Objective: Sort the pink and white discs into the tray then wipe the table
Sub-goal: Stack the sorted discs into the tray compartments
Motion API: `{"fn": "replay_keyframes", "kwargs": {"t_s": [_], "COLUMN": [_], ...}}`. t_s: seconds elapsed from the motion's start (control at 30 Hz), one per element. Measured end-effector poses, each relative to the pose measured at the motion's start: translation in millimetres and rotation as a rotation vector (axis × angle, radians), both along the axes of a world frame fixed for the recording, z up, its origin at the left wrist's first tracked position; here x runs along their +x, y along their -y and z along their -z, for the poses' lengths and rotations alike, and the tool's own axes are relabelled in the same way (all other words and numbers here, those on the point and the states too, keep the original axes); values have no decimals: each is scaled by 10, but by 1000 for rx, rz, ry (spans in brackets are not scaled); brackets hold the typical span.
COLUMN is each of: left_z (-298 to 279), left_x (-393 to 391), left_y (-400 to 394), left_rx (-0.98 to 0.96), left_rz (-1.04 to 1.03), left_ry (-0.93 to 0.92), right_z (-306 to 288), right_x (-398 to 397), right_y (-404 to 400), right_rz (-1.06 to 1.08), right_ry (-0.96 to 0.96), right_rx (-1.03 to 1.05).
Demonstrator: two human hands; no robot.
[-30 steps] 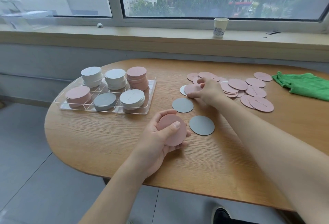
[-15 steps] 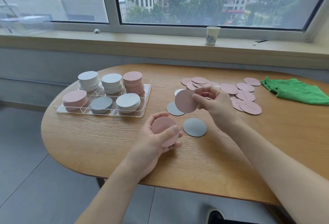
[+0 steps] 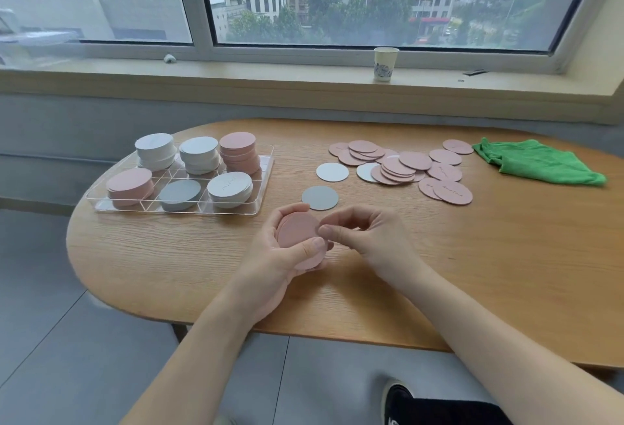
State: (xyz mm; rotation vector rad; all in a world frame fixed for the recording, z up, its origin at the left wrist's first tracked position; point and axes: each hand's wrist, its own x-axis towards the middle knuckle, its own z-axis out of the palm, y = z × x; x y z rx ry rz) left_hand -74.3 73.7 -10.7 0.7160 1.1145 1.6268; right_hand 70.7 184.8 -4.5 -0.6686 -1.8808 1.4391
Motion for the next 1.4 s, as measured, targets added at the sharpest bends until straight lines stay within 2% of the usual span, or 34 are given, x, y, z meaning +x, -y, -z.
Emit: {"fn": "replay_keyframes", "kwargs": {"t_s": [0.13,0.4,0.6,0.8,0.9,1.13,1.27,1.33,1.4], "left_z": [-37,-67,21,43,67,59,47,44,30], "left_x": [88,588,762,774,769,804,811,819,828], "left_y": [-17,-224,-338,-354,-357,-360,-369,-375,-375], "left_rx": [-11,-6,-43,-67,-58,-80,-69,-60,-51], "left_rz": [43,121,155,126,124,96,67,43,24], "left_ry": [30,142,78,132,140,135,147,155,158], "right_z": [-5,203,339,235,224,172,38,4,19], "right_x": [221,970,1185,1160,1183,1259,1132,1081,1039], "right_y": [-58,-899,-1499,-1630,-1645,-1363,-956,-758,-610], "right_rz": [68,506,707,708,694,588,349,203,118], "right_ry": [70,422,650,796,683,41,-270,-329,-283], "right_rx": [62,472,411,347,303,72,-143,-235,-249]}}
